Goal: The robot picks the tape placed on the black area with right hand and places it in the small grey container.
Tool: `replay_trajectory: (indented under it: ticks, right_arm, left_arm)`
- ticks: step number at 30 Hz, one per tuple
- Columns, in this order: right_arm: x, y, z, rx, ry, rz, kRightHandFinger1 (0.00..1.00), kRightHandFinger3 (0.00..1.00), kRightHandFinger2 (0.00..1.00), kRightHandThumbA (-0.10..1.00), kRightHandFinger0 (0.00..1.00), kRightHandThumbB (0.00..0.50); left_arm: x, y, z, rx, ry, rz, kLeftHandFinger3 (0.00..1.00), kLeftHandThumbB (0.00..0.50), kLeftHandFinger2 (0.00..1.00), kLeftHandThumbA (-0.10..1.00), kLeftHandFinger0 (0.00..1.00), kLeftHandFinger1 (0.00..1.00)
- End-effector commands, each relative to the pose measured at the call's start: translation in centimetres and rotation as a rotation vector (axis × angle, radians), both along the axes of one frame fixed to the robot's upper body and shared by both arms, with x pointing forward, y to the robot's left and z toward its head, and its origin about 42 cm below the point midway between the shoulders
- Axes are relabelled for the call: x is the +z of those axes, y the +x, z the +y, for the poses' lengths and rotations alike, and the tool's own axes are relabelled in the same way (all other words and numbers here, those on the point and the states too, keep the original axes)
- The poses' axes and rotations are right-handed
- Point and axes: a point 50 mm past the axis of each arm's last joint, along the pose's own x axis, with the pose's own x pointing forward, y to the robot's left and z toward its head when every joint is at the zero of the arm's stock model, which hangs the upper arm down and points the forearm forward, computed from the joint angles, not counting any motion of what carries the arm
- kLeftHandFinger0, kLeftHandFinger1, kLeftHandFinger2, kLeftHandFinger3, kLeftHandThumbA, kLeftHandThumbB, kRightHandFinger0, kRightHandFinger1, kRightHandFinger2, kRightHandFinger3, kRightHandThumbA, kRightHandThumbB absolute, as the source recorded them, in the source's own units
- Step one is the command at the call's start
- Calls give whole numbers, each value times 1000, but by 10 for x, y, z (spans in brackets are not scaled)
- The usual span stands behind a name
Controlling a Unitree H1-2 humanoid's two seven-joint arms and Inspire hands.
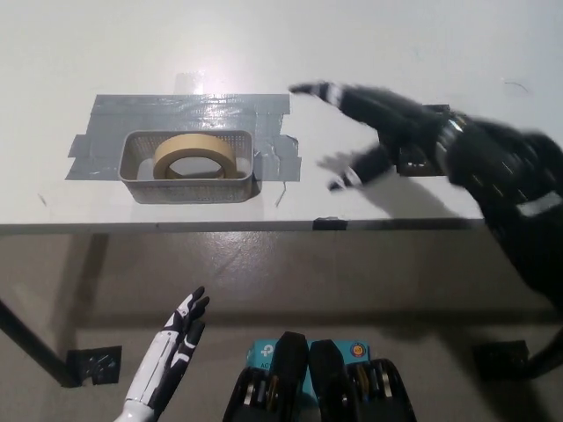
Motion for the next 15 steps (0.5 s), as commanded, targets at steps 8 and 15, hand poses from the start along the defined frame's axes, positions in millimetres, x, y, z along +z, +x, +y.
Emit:
replay_trajectory:
  ticks: [8,15]
  right_arm:
    - [-54,-185,-106,-41,745,73,1000,1000,1000,1000,1000,289]
    - [-153,-185,-100,-263,904,295,1000,1000,1000,1000,1000,255]
  left_arm:
    - [-7,-13,13,68,-9,-43,1000,186,1000,1000,1000,1000]
    - [-13,-20,13,69,-14,-35,1000,182,1000,1000,1000,1000]
